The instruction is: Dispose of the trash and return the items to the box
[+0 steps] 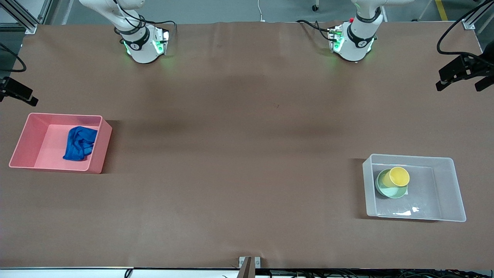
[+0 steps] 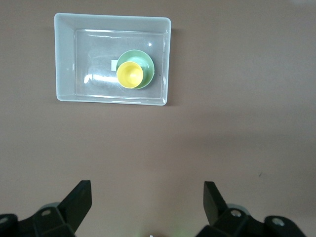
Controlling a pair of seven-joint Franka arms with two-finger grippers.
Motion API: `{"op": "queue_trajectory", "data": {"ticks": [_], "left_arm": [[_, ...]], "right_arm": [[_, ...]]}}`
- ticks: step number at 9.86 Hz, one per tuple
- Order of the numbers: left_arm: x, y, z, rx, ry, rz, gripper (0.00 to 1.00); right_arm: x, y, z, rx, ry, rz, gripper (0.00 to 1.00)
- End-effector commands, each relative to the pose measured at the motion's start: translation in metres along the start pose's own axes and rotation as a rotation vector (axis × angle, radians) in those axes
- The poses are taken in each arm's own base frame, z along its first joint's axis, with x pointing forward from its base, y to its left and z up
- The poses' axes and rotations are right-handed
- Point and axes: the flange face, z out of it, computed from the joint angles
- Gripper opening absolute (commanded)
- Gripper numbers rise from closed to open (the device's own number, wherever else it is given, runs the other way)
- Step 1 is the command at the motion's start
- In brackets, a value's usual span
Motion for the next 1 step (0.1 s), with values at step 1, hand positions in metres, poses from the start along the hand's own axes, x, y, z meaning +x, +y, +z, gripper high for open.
{"op": "queue_trajectory", "data": {"ticks": [1], "left_arm": [[0.0014,-0.0021,0.0094,0.007,-0.030,0.009,1.00]], "right_arm": [[-0.0002,0.0009,-0.0024,0.003,0.001,0.015,1.00]]}}
